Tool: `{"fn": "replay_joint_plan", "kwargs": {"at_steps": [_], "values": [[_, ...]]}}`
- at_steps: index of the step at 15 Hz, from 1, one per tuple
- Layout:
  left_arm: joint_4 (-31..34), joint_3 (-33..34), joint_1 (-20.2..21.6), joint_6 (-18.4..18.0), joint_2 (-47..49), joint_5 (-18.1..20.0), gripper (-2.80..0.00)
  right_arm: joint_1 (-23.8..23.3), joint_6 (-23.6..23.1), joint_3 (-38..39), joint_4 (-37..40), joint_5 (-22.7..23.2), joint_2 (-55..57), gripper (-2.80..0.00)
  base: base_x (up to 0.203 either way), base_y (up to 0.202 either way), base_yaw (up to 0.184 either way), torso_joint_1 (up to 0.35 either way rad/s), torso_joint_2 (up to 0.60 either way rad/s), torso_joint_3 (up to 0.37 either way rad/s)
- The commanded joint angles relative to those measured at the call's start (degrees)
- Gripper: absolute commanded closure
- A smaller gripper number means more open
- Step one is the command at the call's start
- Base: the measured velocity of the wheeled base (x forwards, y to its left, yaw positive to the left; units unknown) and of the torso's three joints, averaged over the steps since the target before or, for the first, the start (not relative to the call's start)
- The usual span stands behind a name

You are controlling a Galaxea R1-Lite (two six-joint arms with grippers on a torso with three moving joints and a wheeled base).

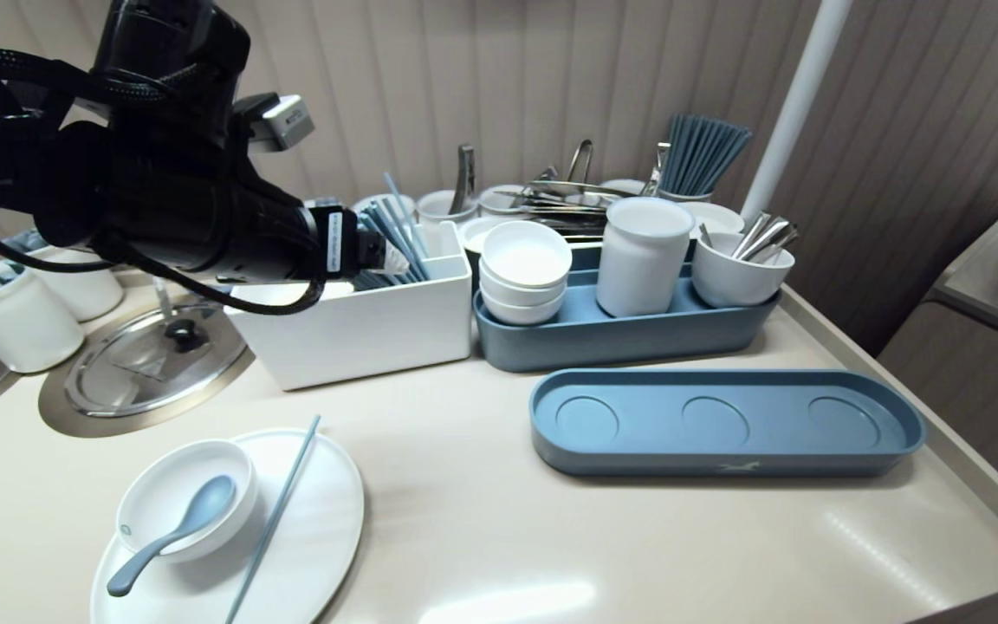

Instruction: Pick the chopsticks and place it on the plate

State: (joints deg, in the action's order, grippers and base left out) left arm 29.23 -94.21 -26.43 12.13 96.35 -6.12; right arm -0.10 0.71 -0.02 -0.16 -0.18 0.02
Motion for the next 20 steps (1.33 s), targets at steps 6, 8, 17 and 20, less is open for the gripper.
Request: {"fn": "replay_joint_plan", "kwargs": {"at_steps": [6, 8, 17, 20], "values": [[0.1, 1.1, 0.0, -0.3, -0.4, 0.0, 0.00, 0.0, 0.0, 0.0, 0.0, 0.0, 0.1, 0.00, 0.000, 0.000, 0.000, 0.000, 0.00, 0.000], [0.4, -0.7, 0.0, 0.1, 0.4, -0.1, 0.00, 0.0, 0.0, 0.0, 0.0, 0.0, 0.1, 0.00, 0.000, 0.000, 0.000, 0.000, 0.00, 0.000], [-0.9, -2.3, -0.3, 4.7, 2.5, -1.5, 0.00, 0.0, 0.0, 0.0, 0.0, 0.0, 0.0, 0.00, 0.000, 0.000, 0.000, 0.000, 0.00, 0.000], [-1.3, -6.7, -2.7, 11.1, 6.3, -9.8, 0.00, 0.0, 0.0, 0.0, 0.0, 0.0, 0.0, 0.00, 0.000, 0.000, 0.000, 0.000, 0.00, 0.000]]}}
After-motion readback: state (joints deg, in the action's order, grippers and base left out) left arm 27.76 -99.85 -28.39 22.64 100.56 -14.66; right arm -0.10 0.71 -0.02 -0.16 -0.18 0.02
